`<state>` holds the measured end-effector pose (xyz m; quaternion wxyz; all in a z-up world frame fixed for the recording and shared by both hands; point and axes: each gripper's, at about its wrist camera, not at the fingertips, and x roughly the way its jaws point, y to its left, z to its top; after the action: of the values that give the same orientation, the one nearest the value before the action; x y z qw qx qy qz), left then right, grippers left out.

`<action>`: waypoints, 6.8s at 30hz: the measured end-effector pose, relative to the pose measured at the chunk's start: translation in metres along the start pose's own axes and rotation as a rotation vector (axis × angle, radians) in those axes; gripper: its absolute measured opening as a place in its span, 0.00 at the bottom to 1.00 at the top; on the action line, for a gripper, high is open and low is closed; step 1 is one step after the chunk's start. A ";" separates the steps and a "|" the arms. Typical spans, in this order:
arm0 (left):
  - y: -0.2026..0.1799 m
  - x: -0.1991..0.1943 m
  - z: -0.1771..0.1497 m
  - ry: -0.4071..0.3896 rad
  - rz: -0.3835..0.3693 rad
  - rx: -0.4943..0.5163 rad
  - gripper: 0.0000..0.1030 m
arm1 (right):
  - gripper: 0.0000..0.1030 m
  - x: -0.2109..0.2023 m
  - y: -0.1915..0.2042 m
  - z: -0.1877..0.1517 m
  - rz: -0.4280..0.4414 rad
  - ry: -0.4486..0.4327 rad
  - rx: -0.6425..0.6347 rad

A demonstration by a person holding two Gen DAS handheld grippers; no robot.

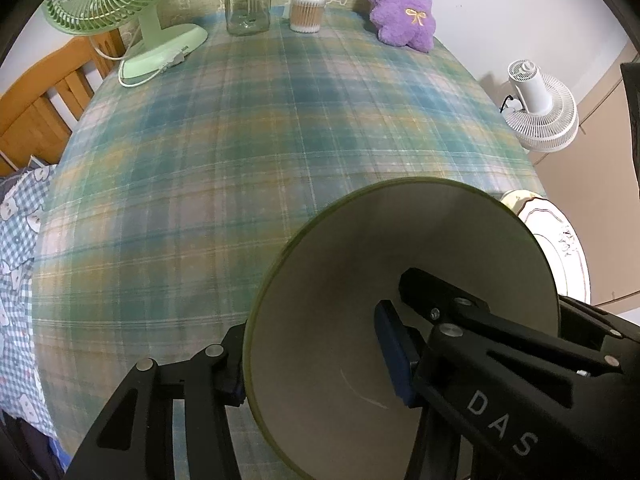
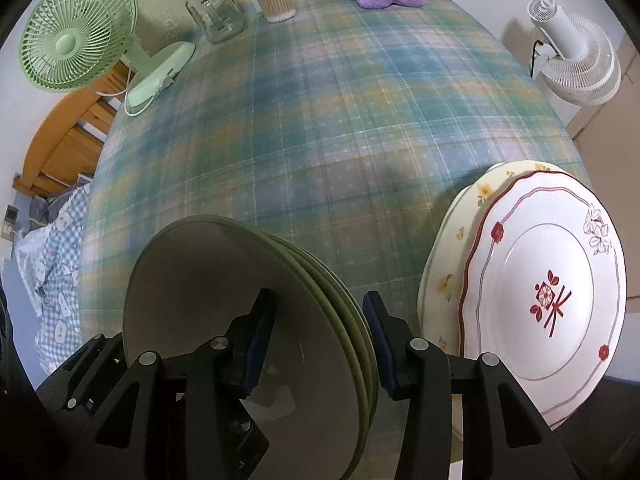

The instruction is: Organize plates and bowls

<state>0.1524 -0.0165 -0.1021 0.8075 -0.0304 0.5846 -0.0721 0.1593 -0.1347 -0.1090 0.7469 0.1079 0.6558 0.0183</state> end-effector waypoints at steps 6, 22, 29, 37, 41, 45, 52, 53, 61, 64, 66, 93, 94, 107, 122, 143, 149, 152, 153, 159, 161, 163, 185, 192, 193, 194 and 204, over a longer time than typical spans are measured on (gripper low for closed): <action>0.008 -0.015 -0.001 -0.022 0.002 -0.007 0.52 | 0.48 -0.013 0.013 -0.002 -0.004 -0.026 -0.016; 0.022 -0.071 -0.001 -0.108 -0.007 0.040 0.51 | 0.48 -0.067 0.046 -0.012 -0.024 -0.121 0.013; 0.010 -0.079 -0.002 -0.132 0.001 0.047 0.51 | 0.48 -0.082 0.037 -0.016 -0.013 -0.149 0.019; -0.023 -0.083 0.000 -0.151 0.009 0.018 0.51 | 0.48 -0.095 0.007 -0.009 -0.005 -0.159 -0.006; -0.041 -0.082 0.002 -0.151 0.009 0.006 0.51 | 0.48 -0.101 -0.013 -0.005 -0.005 -0.157 -0.018; -0.061 -0.079 0.004 -0.150 0.010 0.001 0.51 | 0.48 -0.105 -0.033 -0.001 -0.006 -0.155 -0.022; -0.098 -0.066 0.011 -0.138 0.005 -0.010 0.51 | 0.48 -0.106 -0.070 0.007 -0.012 -0.143 -0.023; -0.102 -0.065 0.012 -0.137 0.005 -0.011 0.51 | 0.48 -0.106 -0.075 0.008 -0.013 -0.141 -0.024; -0.135 -0.047 0.016 -0.113 0.009 -0.035 0.51 | 0.48 -0.100 -0.111 0.017 -0.013 -0.114 -0.038; -0.145 -0.039 0.016 -0.100 0.012 -0.045 0.51 | 0.48 -0.095 -0.123 0.019 -0.012 -0.099 -0.043; -0.149 -0.035 0.017 -0.092 0.014 -0.049 0.51 | 0.48 -0.091 -0.131 0.021 -0.011 -0.087 -0.044; -0.194 0.010 0.024 -0.037 0.040 -0.045 0.51 | 0.47 -0.058 -0.185 0.033 -0.017 -0.029 -0.036; -0.194 0.010 0.024 -0.040 0.041 -0.044 0.52 | 0.47 -0.060 -0.185 0.033 -0.025 -0.035 -0.041; -0.201 0.001 0.026 -0.061 0.057 0.023 0.78 | 0.54 -0.075 -0.186 0.027 -0.090 -0.121 -0.072; -0.174 -0.071 0.023 -0.286 0.078 0.070 0.85 | 0.72 -0.146 -0.143 0.010 -0.158 -0.369 -0.076; 0.012 -0.169 -0.036 -0.544 0.152 0.092 1.00 | 0.73 -0.176 0.012 -0.064 -0.198 -0.571 0.000; 0.044 -0.172 -0.062 -0.585 0.165 0.090 1.00 | 0.74 -0.164 0.037 -0.095 -0.170 -0.603 -0.027; 0.049 -0.169 -0.072 -0.600 0.161 0.093 1.00 | 0.80 -0.158 0.046 -0.111 -0.171 -0.650 -0.059; 0.050 -0.167 -0.075 -0.605 0.167 0.093 1.00 | 0.81 -0.158 0.048 -0.114 -0.179 -0.659 -0.063; 0.059 -0.159 -0.099 -0.655 0.164 0.079 1.00 | 0.86 -0.142 0.044 -0.132 -0.146 -0.708 -0.079; 0.060 -0.154 -0.106 -0.657 0.173 0.071 1.00 | 0.86 -0.134 0.044 -0.137 -0.145 -0.705 -0.087; 0.061 -0.150 -0.113 -0.667 0.188 0.063 1.00 | 0.86 -0.129 0.042 -0.144 -0.142 -0.712 -0.096; 0.067 -0.136 -0.126 -0.690 0.178 -0.015 1.00 | 0.86 -0.114 0.036 -0.155 -0.128 -0.733 -0.143; 0.068 -0.136 -0.125 -0.695 0.176 -0.029 1.00 | 0.86 -0.114 0.037 -0.154 -0.132 -0.739 -0.156; 0.068 -0.136 -0.125 -0.696 0.175 -0.028 1.00 | 0.86 -0.114 0.037 -0.154 -0.132 -0.737 -0.156; 0.068 -0.136 -0.125 -0.695 0.176 -0.029 1.00 | 0.86 -0.114 0.037 -0.154 -0.132 -0.737 -0.155; 0.067 -0.136 -0.125 -0.696 0.174 -0.027 1.00 | 0.86 -0.115 0.035 -0.155 -0.132 -0.731 -0.151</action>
<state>-0.0018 0.0751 -0.0229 0.9608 -0.0138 0.2761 0.0194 -0.0047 -0.0991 -0.0084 0.9371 0.0095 0.3483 -0.0211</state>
